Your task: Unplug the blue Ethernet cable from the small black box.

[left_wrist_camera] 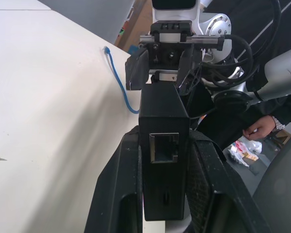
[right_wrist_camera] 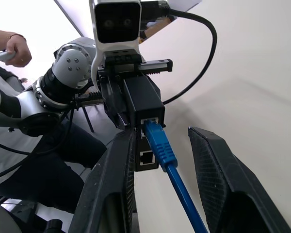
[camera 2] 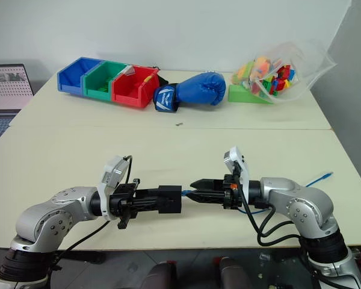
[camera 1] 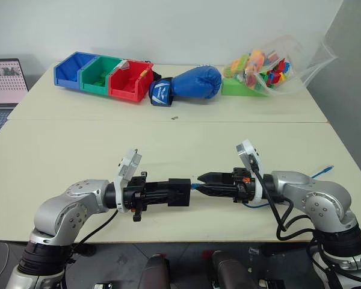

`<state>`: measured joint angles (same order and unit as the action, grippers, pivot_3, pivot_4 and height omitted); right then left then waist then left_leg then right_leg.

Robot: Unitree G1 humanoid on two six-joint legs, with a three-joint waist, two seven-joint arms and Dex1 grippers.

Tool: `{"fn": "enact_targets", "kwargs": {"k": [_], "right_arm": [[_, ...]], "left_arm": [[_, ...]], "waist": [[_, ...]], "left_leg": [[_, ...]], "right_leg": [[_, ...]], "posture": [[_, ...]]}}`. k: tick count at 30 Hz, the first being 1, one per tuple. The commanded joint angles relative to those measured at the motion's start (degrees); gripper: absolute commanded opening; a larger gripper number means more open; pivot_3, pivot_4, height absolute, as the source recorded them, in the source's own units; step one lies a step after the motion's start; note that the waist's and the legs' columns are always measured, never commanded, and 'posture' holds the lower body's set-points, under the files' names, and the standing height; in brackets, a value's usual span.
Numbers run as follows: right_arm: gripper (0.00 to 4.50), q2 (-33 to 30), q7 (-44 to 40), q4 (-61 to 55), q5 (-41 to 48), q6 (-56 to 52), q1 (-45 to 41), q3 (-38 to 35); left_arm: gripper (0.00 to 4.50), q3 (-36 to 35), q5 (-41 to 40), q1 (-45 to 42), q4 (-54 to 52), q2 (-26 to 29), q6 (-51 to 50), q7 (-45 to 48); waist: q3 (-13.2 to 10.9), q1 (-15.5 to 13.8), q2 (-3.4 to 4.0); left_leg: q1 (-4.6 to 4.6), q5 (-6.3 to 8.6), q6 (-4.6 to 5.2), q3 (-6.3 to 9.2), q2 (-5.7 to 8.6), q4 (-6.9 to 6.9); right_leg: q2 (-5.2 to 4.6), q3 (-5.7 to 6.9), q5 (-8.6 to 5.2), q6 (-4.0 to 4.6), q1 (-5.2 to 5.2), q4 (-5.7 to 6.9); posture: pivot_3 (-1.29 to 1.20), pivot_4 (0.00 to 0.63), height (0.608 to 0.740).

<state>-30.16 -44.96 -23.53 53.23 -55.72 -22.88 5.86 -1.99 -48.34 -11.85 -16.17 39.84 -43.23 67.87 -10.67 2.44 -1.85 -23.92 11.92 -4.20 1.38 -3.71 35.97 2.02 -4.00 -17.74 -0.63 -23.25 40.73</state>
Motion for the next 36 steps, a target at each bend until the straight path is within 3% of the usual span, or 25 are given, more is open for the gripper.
{"fn": "enact_targets", "kwargs": {"k": [1, 20, 29, 36], "right_arm": [[1.80, 0.68, -0.57, -1.85, 0.93, -0.18, -0.73, 0.55], [1.80, 0.73, -1.00, -1.52, -0.44, 0.10, -1.55, 2.55], [0.06, 0.58, -1.44, -1.10, -1.05, 0.07, -1.78, 2.78], [0.06, 0.18, -2.40, -0.96, -1.35, -0.17, -1.94, 2.81]], "left_arm": [[0.78, -0.17, -0.17, 0.08, -1.15, -0.30, 1.08, 0.37], [0.78, -0.23, -0.72, -0.49, -1.82, -0.67, 0.03, -0.61], [0.78, -0.33, -1.08, -0.45, -2.21, -0.72, -0.21, -1.03], [0.78, -0.29, -1.52, -0.25, -2.87, -0.86, -0.50, -1.32]], "waist": [[0.00, 0.00, 0.00], [0.00, 0.01, 0.00], [0.00, 0.01, 0.00], [0.00, 0.01, 0.00]], "left_leg": [[0.00, 0.00, 0.00, 0.01, 0.00, 0.00], [0.00, 0.00, 0.00, 0.01, 0.00, 0.00], [0.00, 0.00, 0.00, 0.01, 0.00, 0.00], [0.00, 0.00, 0.00, 0.00, 0.00, 0.00]], "right_leg": [[0.00, 0.00, 0.00, 0.00, 0.00, 0.00], [0.00, 0.00, 0.00, 0.00, 0.00, 0.00], [0.00, 0.00, 0.00, 0.00, 0.00, 0.00], [0.00, 0.00, 0.00, 0.00, 0.00, 0.00]], "posture": [[0.00, 0.150, 0.740], [0.00, 0.150, 0.740], [0.00, 0.150, 0.740], [0.00, 0.150, 0.740]]}}
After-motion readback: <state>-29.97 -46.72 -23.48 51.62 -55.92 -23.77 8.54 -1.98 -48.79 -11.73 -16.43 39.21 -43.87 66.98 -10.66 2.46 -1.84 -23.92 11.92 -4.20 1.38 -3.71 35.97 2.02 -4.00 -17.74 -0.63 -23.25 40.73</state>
